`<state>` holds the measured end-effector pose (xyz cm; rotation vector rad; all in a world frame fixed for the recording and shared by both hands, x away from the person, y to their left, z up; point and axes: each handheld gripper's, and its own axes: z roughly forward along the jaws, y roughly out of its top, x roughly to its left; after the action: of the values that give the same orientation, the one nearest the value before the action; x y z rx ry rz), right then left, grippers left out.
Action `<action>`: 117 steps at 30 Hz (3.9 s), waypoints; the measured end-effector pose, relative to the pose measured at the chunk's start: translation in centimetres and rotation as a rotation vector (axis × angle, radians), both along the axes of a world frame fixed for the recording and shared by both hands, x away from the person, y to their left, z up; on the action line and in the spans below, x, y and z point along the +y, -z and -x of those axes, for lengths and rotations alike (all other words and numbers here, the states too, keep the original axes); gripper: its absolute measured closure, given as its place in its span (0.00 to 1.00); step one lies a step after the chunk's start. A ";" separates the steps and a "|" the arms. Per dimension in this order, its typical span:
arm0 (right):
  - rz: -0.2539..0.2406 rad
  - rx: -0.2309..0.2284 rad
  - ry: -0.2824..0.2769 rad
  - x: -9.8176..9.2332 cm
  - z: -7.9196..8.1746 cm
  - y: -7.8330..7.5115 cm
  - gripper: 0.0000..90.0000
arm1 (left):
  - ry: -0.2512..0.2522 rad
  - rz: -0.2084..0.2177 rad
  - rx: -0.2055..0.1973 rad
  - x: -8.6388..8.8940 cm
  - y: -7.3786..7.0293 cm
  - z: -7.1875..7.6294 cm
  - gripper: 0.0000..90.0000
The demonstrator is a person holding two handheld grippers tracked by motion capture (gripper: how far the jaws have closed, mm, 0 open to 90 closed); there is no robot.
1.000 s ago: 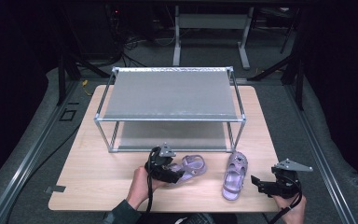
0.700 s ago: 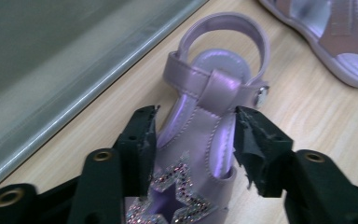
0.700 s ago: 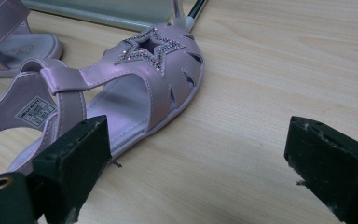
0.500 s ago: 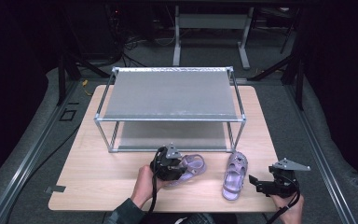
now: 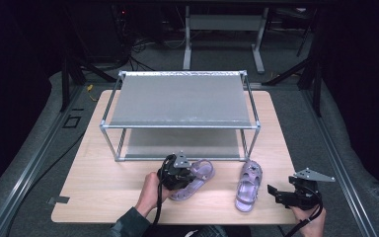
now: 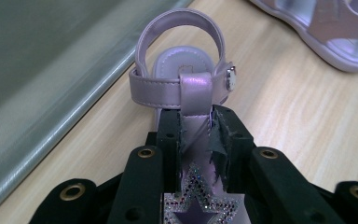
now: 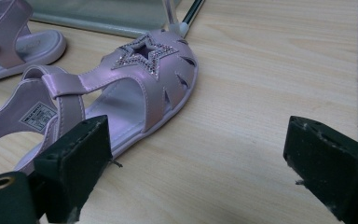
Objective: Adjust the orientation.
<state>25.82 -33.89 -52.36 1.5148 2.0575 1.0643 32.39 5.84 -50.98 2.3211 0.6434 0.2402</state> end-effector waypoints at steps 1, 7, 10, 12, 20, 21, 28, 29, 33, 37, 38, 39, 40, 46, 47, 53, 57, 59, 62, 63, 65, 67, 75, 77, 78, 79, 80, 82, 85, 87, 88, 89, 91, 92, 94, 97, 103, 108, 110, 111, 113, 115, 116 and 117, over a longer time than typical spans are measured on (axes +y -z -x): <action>0.003 0.002 0.001 -0.1 0.0 -0.1 0.08 | 0.042 -0.009 -0.006 0.0 -0.1 -0.1 0.82; 0.000 0.008 0.001 0.1 0.2 -0.4 0.08 | 0.158 -0.018 -0.024 0.6 -0.6 -0.4 0.82; 0.019 0.021 0.013 0.3 0.3 -0.3 0.08 | 0.154 0.010 0.016 0.9 -0.1 -0.3 0.79; 0.018 0.024 0.013 0.3 0.3 -0.2 0.08 | 0.126 0.069 0.051 1.0 0.2 0.1 0.63; 0.025 0.028 0.002 0.6 0.0 -0.1 0.08 | -0.015 0.177 0.099 0.5 -0.9 0.2 0.37; 0.032 0.027 0.009 0.6 -0.1 -0.1 0.08 | -0.034 0.189 0.091 0.4 -1.2 0.2 0.37; 0.010 0.032 -0.008 0.7 -0.1 0.1 0.08 | -0.165 0.138 0.109 -1.0 -0.9 -1.6 0.39; 0.016 0.033 -0.018 0.8 -0.2 0.1 0.08 | -0.160 0.139 0.122 -1.0 -0.8 -1.6 0.40; 0.022 0.035 -0.009 0.8 -0.1 0.1 0.08 | -0.134 0.118 0.115 -1.0 -0.9 -0.9 0.43; 0.018 0.028 -0.013 0.7 0.0 0.0 0.09 | -0.098 0.120 0.156 -0.7 -0.8 -0.7 0.47; 0.017 0.028 -0.010 0.8 0.0 0.0 0.09 | -0.088 0.119 0.159 -0.7 -0.8 -0.5 0.48; 0.013 0.024 -0.012 0.9 0.0 0.1 0.09 | -0.077 0.117 0.163 -0.6 -0.8 -0.3 0.49; 0.013 0.024 -0.012 0.9 0.0 0.1 0.09 | -0.074 0.113 0.155 -0.7 -0.7 -0.1 0.49; 0.015 0.028 -0.012 0.9 0.0 0.0 0.09 | -0.042 0.086 0.152 -1.2 -0.5 0.2 0.61; 0.015 0.028 -0.012 0.9 0.0 0.0 0.09 | -0.044 0.079 0.161 -1.2 -0.3 0.0 0.61; 0.017 0.025 -0.009 1.0 0.0 0.2 0.10 | -0.067 0.114 0.213 -0.6 1.0 -0.8 0.70; 0.021 0.037 -0.013 0.9 0.0 0.4 0.10 | -0.081 0.102 0.199 -1.0 0.5 -0.9 0.62; 0.020 0.028 -0.011 0.9 0.1 0.3 0.10 | -0.094 0.089 0.204 -1.3 0.5 -1.3 0.54; 0.015 0.008 -0.018 1.0 0.3 0.2 0.11 | -0.081 0.080 0.219 -1.6 0.7 -1.4 0.53; 0.025 0.010 -0.014 1.0 0.3 0.1 0.11 | -0.067 0.090 0.243 -1.8 1.0 -1.5 0.58; 0.028 0.011 -0.014 1.0 0.3 0.1 0.11 | -0.064 0.087 0.247 -1.9 1.1 -1.6 0.60; 0.024 0.003 -0.006 0.9 0.3 0.1 0.11 | -0.064 0.086 0.251 -1.8 1.3 -1.7 0.62; 0.016 0.008 -0.010 0.8 0.3 0.3 0.12 | -0.034 0.078 0.210 -2.0 0.3 -1.3 0.70; 0.020 0.006 -0.004 0.8 0.4 0.3 0.12 | -0.026 0.058 0.187 -2.1 0.0 -1.0 0.71; 0.020 0.006 -0.004 0.8 0.4 0.3 0.12 | -0.020 0.045 0.176 -2.2 -0.2 -0.8 0.71; 0.018 0.006 -0.005 0.8 0.4 0.3 0.12 | -0.013 0.033 0.167 -2.2 -0.4 -0.6 0.71; 0.019 0.003 -0.004 0.7 0.5 0.3 0.12 | -0.009 0.020 0.153 -2.2 -0.6 -0.4 0.71; 0.015 -0.005 0.003 0.6 0.5 0.2 0.12 | 0.005 0.001 0.134 -2.1 -1.1 -0.2 0.71; 0.008 -0.005 0.007 0.3 0.6 0.1 0.12 | 0.034 -0.026 0.115 -1.8 -1.5 -0.1 0.72; 0.009 -0.011 0.012 0.3 0.6 0.1 0.12 | 0.057 -0.051 0.101 -1.6 -1.8 -0.1 0.72; 0.011 -0.006 0.009 0.2 0.7 0.1 0.12 | 0.063 -0.059 0.100 -1.6 -1.9 -0.1 0.72; 0.006 -0.006 0.010 0.3 0.7 0.1 0.12 | 0.076 -0.073 0.086 -1.5 -2.1 -0.1 0.72; 0.005 -0.006 0.010 0.3 0.7 0.1 0.12 | 0.106 -0.104 0.081 -1.4 -2.3 -0.1 0.72; 0.006 -0.005 0.010 0.3 0.7 0.1 0.12 | 0.127 -0.116 0.075 -1.4 -2.4 -0.1 0.73; 0.008 -0.007 0.011 0.3 0.7 0.1 0.12 | 0.142 -0.119 0.077 -1.3 -2.5 -0.1 0.73; 0.004 -0.004 0.001 0.5 0.7 0.2 0.11 | 0.156 -0.070 0.101 -1.4 -1.6 0.2 0.71; 0.007 -0.006 0.004 0.6 0.6 0.1 0.11 | 0.033 0.071 0.132 -1.4 0.1 0.4 0.59; 0.010 -0.006 0.001 0.6 0.5 0.1 0.12 | 0.002 0.044 0.110 -2.0 0.5 0.2 0.66; 0.010 -0.001 0.002 0.6 0.6 0.1 0.12 | 0.038 0.024 0.085 -2.0 0.4 0.2 0.73; 0.012 0.000 0.001 0.5 0.6 0.1 0.12 | 0.061 0.012 0.061 -2.0 0.3 0.4 0.77; 0.008 -0.004 0.006 0.4 0.6 0.2 0.12 | 0.101 -0.024 0.027 -2.0 0.0 0.5 0.83; 0.006 -0.003 0.006 0.4 0.7 0.1 0.12 | 0.131 -0.073 -0.029 -1.8 -0.6 0.5 0.88; 0.006 -0.003 0.006 0.4 0.7 0.1 0.12 | 0.157 -0.097 -0.055 -1.7 -0.9 0.5 0.88; 0.007 -0.004 0.009 0.4 0.7 0.1 0.12 | 0.165 -0.106 -0.054 -1.5 -1.0 0.4 0.88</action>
<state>25.12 -33.46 -52.45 1.5156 2.0473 1.0545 31.98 4.30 -49.96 2.4448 0.4186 0.2650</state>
